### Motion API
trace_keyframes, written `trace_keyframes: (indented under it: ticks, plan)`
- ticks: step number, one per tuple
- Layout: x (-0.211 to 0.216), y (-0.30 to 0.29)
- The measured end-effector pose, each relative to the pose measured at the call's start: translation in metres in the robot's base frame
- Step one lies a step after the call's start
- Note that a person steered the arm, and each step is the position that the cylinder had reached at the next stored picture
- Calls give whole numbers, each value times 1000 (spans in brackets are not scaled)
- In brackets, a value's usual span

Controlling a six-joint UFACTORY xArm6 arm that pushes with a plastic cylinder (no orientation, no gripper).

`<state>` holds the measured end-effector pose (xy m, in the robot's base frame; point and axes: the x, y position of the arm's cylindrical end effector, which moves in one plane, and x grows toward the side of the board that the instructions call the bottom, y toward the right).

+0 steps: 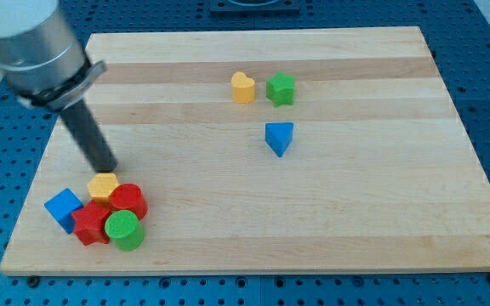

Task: Move your arm on top of the yellow heart

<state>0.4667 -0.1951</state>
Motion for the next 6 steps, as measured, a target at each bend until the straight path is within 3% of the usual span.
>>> trace_keyframes:
  ticks: [4, 6]
  plan:
    - [-213, 161]
    - [-189, 184]
